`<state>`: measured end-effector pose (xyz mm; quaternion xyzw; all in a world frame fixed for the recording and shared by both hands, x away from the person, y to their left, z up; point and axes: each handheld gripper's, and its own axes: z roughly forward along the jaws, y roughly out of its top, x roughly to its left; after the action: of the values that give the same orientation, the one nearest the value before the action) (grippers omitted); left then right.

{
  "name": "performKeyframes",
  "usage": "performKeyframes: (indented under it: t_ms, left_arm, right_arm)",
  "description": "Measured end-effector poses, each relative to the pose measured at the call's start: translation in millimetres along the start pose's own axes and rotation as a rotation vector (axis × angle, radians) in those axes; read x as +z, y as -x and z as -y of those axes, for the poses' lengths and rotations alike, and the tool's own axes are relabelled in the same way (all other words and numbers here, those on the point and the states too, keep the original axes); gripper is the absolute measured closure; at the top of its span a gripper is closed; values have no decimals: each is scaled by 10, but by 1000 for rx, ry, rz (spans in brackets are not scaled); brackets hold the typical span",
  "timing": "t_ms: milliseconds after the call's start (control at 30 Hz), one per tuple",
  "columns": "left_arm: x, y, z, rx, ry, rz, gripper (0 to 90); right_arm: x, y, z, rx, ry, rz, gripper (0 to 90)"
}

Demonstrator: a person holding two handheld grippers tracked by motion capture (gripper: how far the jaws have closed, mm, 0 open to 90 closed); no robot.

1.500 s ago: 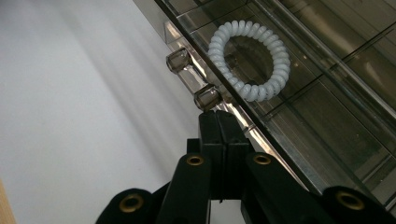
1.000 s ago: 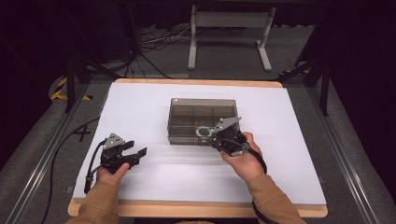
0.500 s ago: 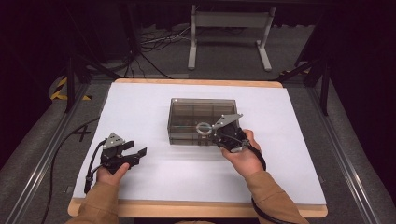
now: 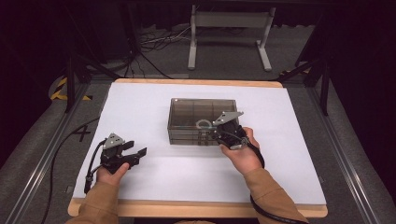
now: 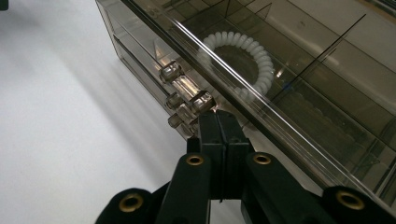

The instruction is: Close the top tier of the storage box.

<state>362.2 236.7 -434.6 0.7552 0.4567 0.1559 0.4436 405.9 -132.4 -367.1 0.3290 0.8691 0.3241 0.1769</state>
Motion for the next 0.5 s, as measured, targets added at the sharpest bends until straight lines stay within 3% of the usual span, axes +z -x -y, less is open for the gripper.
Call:
performKeyframes:
  t_ms: [500]
  left_arm:
    - [-2, 0, -1, 1, -3, 1, 364]
  right_arm:
    - [11, -3, 2, 7, 20, 11, 900]
